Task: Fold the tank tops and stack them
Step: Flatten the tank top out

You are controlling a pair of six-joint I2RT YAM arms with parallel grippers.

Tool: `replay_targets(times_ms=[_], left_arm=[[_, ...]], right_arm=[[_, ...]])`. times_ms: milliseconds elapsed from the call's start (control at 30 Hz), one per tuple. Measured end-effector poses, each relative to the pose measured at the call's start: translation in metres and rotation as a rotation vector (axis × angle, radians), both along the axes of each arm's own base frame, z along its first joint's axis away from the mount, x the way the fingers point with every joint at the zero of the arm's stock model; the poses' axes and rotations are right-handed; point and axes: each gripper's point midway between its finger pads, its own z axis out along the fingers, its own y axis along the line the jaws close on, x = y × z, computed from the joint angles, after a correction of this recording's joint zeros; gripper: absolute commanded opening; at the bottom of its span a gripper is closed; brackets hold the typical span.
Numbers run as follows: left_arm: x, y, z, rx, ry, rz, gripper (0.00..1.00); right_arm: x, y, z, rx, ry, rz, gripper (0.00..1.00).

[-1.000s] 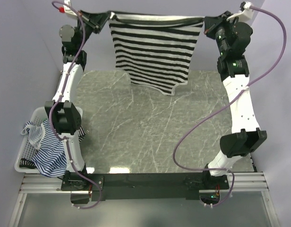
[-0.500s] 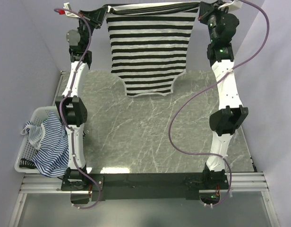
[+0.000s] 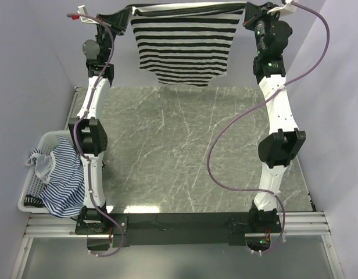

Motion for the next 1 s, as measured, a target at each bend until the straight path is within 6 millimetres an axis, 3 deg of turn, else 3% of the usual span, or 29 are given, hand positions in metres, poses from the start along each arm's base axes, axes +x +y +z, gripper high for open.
replay_targets(times_ms=[67,133,233,333,433,500,600,667,733,800,900,1000], left_arm=[[0.002,-0.001,-0.012,-0.002,0.029,-0.014,0.01],[0.003,-0.004,-0.035,-0.007,0.09,-0.044,0.01],[-0.004,-0.006,-0.096,-0.03,0.242,-0.085,0.01],[-0.024,-0.009,-0.172,-0.052,0.43,-0.11,0.01],[-0.072,-0.017,-0.242,-0.067,0.634,-0.127,0.01],[-0.111,-0.028,-0.268,-0.063,0.723,-0.14,0.01],[-0.178,-0.047,-0.284,-0.038,0.807,-0.166,0.01],[-0.21,-0.055,-0.288,-0.019,0.848,-0.176,0.01],[-0.235,-0.054,-0.299,-0.014,0.91,-0.161,0.01],[-0.251,-0.049,-0.324,-0.01,1.015,-0.124,0.01],[-0.274,-0.043,-0.384,0.011,1.244,-0.072,0.01],[-0.308,-0.038,-0.444,0.048,1.463,-0.033,0.01]], right_arm=[[0.001,0.0,-0.014,-0.001,0.028,0.0,0.0],[-0.003,0.0,-0.04,0.002,0.089,0.005,0.0],[-0.02,0.0,-0.1,0.023,0.223,0.015,0.0],[-0.06,0.002,-0.18,0.06,0.391,0.028,0.0],[-0.12,0.01,-0.246,0.099,0.531,0.051,0.0],[-0.161,0.022,-0.276,0.108,0.599,0.073,0.0],[-0.211,0.045,-0.305,0.106,0.67,0.125,0.0],[-0.244,0.057,-0.328,0.109,0.723,0.17,0.0],[-0.272,0.06,-0.355,0.123,0.792,0.182,0.0],[-0.294,0.061,-0.386,0.129,0.871,0.186,0.0],[-0.328,0.058,-0.438,0.146,1.014,0.182,0.0],[-0.354,0.054,-0.474,0.163,1.122,0.169,0.0]])
